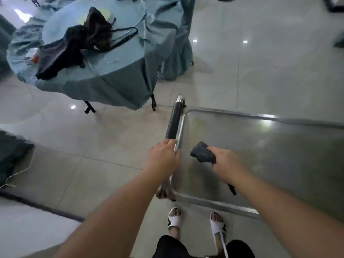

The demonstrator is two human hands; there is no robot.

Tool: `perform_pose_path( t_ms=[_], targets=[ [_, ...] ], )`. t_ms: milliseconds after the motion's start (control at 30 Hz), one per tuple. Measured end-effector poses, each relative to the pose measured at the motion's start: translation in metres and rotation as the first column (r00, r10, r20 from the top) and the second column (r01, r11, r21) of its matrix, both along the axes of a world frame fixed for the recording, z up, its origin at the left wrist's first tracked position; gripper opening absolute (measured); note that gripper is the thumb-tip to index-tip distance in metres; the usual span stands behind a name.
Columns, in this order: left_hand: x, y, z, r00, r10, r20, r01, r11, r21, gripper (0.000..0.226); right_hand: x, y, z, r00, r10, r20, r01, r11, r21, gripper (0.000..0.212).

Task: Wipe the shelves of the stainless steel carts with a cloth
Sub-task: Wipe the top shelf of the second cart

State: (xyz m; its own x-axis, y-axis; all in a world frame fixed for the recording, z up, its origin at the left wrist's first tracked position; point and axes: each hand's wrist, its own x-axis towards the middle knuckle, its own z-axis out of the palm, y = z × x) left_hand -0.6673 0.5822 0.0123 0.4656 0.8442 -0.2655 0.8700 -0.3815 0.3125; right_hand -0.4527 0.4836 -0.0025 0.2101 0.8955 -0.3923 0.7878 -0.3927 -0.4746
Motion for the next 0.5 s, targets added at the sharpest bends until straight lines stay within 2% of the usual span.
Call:
perform_pose_path(
  t_ms=[133, 267, 333, 400, 500],
  targets=[
    [0.017, 0.057, -0.025, 0.988, -0.099, 0.121, 0.098, 0.995, 0.014, 0.047, -0.024, 0.026, -0.023, 0.985, -0.174, 0.008, 0.174, 0.985, 0.019, 0.058],
    [0.038, 0.090, -0.047, 0.968, -0.184, 0.174, 0.170, 0.981, 0.092, 0.053, -0.051, 0.041, -0.059, 0.978, -0.200, 0.051, 0.195, 0.976, 0.097, 0.051],
    [0.044, 0.096, -0.056, 0.967, -0.201, 0.157, 0.185, 0.977, 0.110, 0.058, -0.069, 0.042, -0.080, 0.985, -0.152, 0.084, 0.141, 0.983, 0.121, 0.056],
    [0.048, 0.100, -0.073, 0.970, -0.207, 0.130, 0.194, 0.975, 0.107, 0.064, -0.089, 0.039, -0.105, 0.995, -0.048, 0.086, 0.041, 0.996, 0.080, 0.064],
    [0.046, 0.094, -0.087, 0.977, -0.193, 0.088, 0.181, 0.975, 0.125, 0.074, -0.124, 0.009, -0.132, 0.986, 0.167, -0.006, -0.167, 0.985, -0.032, 0.079]
  ],
)
